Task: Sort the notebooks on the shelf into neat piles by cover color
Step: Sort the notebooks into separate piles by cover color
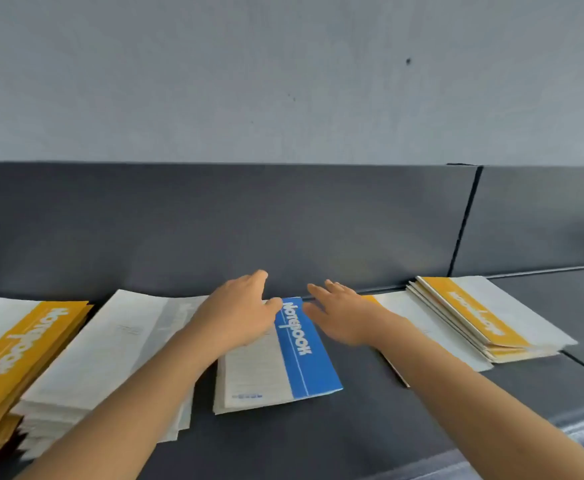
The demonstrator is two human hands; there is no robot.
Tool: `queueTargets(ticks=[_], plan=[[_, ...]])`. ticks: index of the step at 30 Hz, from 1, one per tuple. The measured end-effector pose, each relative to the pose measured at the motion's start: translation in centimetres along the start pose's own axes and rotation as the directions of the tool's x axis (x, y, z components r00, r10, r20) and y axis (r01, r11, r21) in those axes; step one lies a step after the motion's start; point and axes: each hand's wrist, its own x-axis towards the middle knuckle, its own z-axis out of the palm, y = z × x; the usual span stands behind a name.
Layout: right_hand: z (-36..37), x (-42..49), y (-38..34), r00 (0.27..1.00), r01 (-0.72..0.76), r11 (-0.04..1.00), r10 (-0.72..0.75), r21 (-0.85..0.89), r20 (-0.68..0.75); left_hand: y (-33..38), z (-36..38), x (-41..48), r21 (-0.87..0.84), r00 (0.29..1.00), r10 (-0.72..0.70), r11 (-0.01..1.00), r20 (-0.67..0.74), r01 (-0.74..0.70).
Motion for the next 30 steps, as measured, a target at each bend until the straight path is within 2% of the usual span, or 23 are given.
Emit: queueTargets(ticks=[1, 4, 7, 9, 12, 15, 20, 21, 23, 25, 28, 30], plan=[[-0.4, -0.1, 2.3, 0.999, -0.049, 0.998, 0.049, 0.034, -0.017, 2.1, 1.2, 0.9, -0.086, 0.999, -0.011, 0.996, 0.032, 0.014], [-1.4, 0.2, 9.2, 0.997, -0.075, 0.995, 0.076, -0.064, 0.002, 7.5, 5.4, 4.0, -0.323, 0.984, -0.072, 0.938, 0.16, 0.121], [-1.5, 0.8, 13.4, 0.992, -0.119, 0.989, 0.123, -0.085, 0.038, 11.7, 8.5, 6.0, -0.417, 0.963, -0.128, 0.882, 0.235, 0.219], [-1.5, 1.3, 14.8, 0.989, -0.142, 0.99, 0.142, -0.007, 0.04, 13.5, 9.8, 6.8, -0.422, 0.953, -0.167, 0.867, 0.254, 0.265], [-1.2, 2.1, 15.6, 0.998, -0.037, 0.998, 0.039, -0.052, 0.052, 14.5, 10.6, 7.4, -0.46, 0.945, -0.23, 0.83, 0.231, 0.315], [-1.2, 2.9, 15.6, 0.998, 0.009, 0.996, -0.004, -0.09, 0.055, 14.6, 10.7, 7.4, -0.631, 0.929, -0.295, 0.683, 0.224, 0.369], [-0.7, 2.7, 15.4, 0.991, 0.134, 0.991, -0.134, -0.011, -0.025, 13.8, 11.0, 7.4, -0.714, 0.905, -0.358, 0.57, 0.23, 0.407], [-0.6, 2.9, 15.5, 0.991, 0.133, 0.991, -0.133, 0.018, -0.021, 13.7, 10.8, 7.3, -0.729, 0.906, -0.358, 0.554, 0.225, 0.401], [-0.6, 3.0, 15.5, 0.988, 0.155, 0.988, -0.155, 0.004, 0.011, 13.0, 10.4, 7.4, -0.708, 0.916, -0.365, 0.603, 0.164, 0.367], [-0.6, 2.9, 15.2, 0.981, 0.193, 0.981, -0.193, -0.015, 0.016, 12.3, 10.1, 7.5, -0.693, 0.929, -0.317, 0.627, 0.189, 0.355], [-0.3, 3.4, 15.2, 0.967, 0.252, 0.967, -0.252, 0.019, -0.026, 12.1, 9.0, 6.6, -0.716, 0.911, -0.097, 0.587, 0.402, 0.378], [0.3, 4.2, 15.3, 0.969, 0.242, 0.968, -0.237, 0.062, -0.075, 11.7, 8.3, 6.2, -0.722, 0.907, 0.008, 0.609, 0.421, 0.329]])
